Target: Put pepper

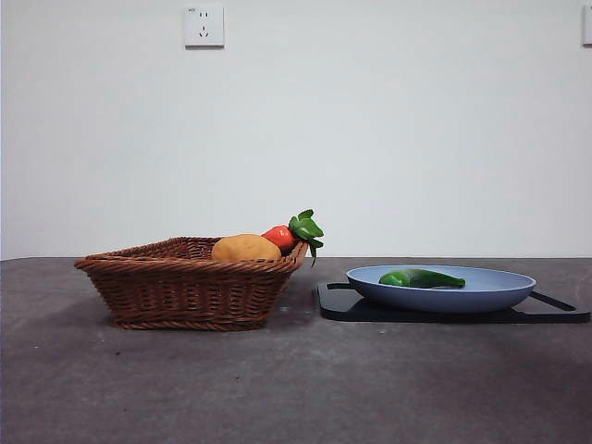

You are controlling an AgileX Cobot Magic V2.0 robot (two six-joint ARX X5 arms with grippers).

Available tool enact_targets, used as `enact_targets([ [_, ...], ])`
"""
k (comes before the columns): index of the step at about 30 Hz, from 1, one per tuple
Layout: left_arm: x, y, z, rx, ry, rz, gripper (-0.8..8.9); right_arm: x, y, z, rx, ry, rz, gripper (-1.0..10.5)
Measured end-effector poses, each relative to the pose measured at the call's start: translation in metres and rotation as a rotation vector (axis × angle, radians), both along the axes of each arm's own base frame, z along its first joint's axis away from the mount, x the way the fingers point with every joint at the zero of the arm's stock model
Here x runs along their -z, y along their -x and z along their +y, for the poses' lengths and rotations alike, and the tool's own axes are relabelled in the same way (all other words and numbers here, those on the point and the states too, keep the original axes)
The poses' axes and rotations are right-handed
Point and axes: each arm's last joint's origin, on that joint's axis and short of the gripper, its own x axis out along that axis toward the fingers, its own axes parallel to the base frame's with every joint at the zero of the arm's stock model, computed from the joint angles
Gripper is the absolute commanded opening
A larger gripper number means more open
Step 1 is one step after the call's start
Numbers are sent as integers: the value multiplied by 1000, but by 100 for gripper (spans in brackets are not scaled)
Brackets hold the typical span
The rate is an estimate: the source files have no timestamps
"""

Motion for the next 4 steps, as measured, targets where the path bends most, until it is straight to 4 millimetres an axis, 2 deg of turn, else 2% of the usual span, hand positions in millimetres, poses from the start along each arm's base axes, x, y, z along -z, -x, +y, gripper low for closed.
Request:
enact_targets([
  [4,0,0,0,0,0,0,8,0,0,0,0,0,0,11],
])
